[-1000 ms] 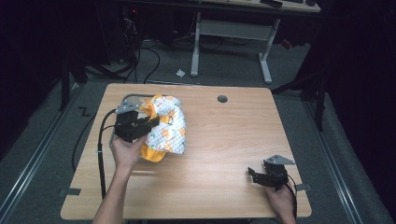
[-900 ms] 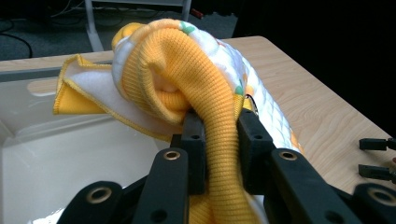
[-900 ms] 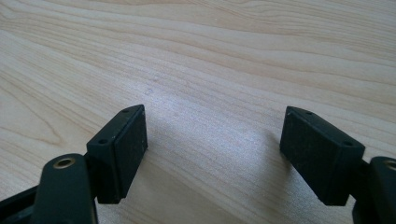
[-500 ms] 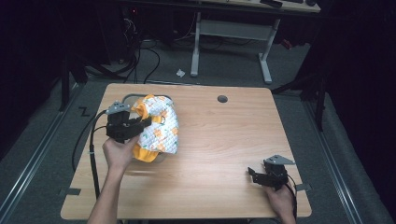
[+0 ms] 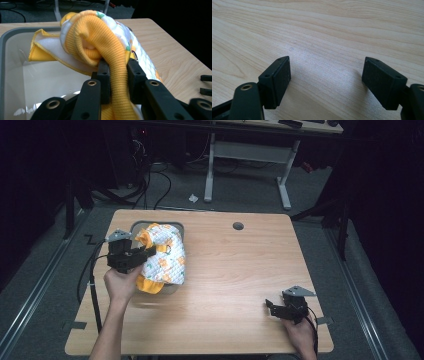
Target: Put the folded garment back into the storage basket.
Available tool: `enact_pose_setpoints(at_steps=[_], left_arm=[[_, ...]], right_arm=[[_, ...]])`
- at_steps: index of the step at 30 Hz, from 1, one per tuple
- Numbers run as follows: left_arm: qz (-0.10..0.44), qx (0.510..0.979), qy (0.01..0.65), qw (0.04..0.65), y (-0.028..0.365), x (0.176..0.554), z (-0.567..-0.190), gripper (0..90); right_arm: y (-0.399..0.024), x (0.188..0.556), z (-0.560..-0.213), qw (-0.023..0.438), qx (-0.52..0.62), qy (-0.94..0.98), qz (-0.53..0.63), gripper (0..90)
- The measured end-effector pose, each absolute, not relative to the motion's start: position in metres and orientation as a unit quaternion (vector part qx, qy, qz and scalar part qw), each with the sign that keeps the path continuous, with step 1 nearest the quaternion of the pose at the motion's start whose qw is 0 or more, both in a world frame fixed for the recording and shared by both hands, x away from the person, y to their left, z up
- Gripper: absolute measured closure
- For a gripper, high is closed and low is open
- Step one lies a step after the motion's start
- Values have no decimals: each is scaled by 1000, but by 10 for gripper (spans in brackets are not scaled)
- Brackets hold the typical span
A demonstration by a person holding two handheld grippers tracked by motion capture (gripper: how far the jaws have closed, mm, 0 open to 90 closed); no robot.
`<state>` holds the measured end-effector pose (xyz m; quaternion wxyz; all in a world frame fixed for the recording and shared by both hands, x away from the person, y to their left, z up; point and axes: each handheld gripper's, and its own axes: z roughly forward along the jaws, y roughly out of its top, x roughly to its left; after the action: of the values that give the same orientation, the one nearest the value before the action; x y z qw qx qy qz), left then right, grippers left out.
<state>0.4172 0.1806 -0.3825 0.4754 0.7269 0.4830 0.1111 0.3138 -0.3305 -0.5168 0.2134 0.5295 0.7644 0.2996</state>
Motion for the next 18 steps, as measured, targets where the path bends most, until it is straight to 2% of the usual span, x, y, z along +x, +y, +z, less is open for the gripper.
enact_pose_setpoints(at_steps=[18], left_arm=[[122,730,511,436,189,439,-400,754]], right_arm=[[-331,314,-517,214,529,764,300,235]])
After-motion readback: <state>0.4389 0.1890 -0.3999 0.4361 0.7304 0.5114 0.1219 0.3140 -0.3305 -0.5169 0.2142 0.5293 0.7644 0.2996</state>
